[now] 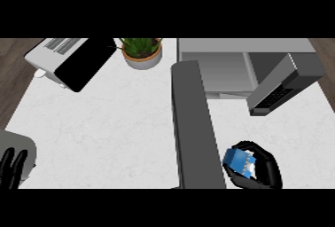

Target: Pick up the milk, place it into the microwave and close the microwave

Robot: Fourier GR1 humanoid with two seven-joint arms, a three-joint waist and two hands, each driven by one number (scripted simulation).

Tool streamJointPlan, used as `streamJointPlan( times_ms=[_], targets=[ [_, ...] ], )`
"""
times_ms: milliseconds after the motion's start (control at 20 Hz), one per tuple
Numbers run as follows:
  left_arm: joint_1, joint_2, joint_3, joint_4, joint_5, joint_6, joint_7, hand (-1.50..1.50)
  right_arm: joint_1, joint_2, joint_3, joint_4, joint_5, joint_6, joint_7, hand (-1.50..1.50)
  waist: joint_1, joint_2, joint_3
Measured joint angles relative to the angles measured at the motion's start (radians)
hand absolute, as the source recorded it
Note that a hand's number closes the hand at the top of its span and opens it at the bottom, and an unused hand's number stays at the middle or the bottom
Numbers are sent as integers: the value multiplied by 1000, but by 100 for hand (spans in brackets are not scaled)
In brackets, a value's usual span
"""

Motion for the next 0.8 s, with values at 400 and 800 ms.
streamJointPlan(
  times_ms=[400, 800],
  targets=[
    [23, 4, 5, -26, 22, -14, 8, -150, 6, 36, 0, -111, -13, -21, 34, 150, 2, 0, 0],
    [-2, 7, 37, -1, 50, -37, 12, -150, -151, -102, -133, 55, -101, 145, 20, 150, 6, 2, 1]
  ],
)
